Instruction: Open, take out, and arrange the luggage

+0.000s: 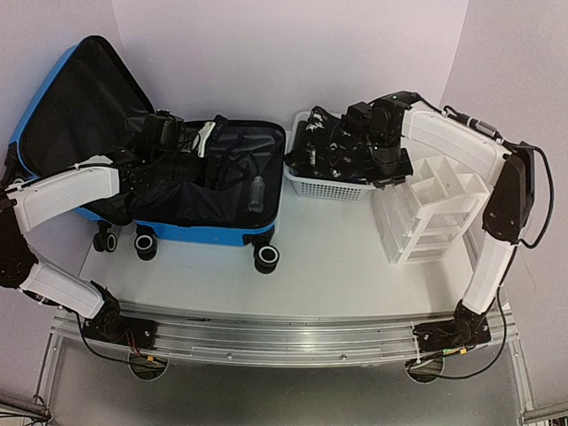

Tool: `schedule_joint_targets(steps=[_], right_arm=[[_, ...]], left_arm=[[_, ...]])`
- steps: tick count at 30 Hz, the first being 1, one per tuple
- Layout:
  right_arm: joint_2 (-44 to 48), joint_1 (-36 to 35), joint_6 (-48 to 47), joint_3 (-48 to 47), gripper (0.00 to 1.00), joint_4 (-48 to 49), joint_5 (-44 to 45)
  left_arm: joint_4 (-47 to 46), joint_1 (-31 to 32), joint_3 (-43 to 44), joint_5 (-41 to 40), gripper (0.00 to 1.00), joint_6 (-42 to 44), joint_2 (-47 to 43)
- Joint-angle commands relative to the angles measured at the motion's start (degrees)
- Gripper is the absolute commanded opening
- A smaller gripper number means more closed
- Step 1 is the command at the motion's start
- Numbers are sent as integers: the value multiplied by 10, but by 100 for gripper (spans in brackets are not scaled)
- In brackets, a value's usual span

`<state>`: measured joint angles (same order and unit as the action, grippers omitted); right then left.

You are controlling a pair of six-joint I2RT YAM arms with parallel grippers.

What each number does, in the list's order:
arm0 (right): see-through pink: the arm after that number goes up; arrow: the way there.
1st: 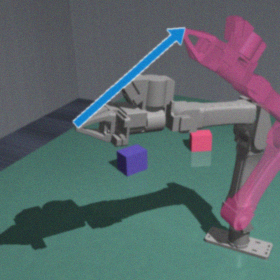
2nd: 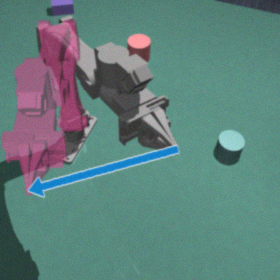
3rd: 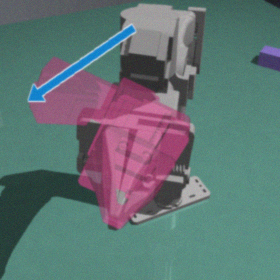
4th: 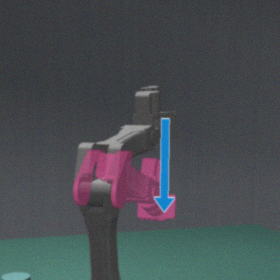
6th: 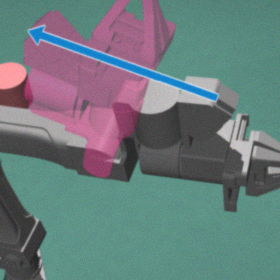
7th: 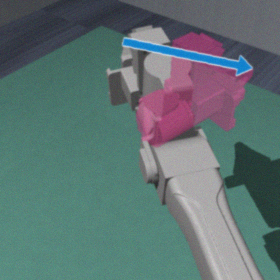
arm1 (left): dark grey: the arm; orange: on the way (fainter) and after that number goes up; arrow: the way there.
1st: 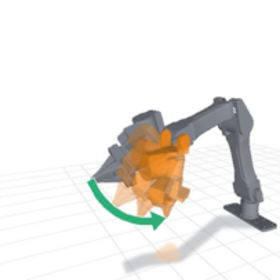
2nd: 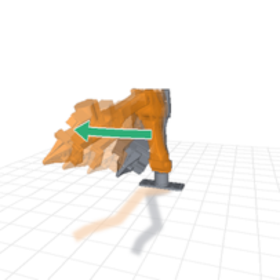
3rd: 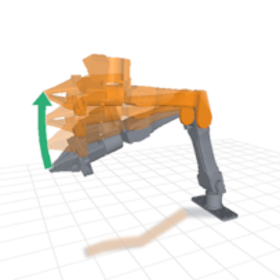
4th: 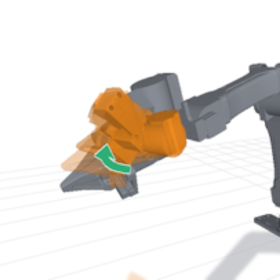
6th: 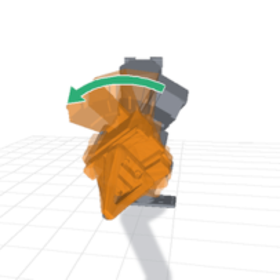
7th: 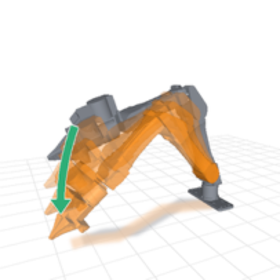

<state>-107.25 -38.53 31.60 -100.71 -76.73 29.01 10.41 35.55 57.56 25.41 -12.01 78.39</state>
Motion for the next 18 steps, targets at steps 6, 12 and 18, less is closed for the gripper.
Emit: schedule_joint_targets(steps=[6, 12, 18], right_arm=[[105, 14, 70, 29, 5, 77, -183], [98, 14, 70, 44, 3, 108, -268], [70, 12, 67, 37, 6, 130, -306]], left_arm=[[-23, -3, -12, 5, 83, 0, -21], [-31, -2, -19, 6, 83, -2, -23], [-32, -3, -21, 4, 83, -1, -25]])
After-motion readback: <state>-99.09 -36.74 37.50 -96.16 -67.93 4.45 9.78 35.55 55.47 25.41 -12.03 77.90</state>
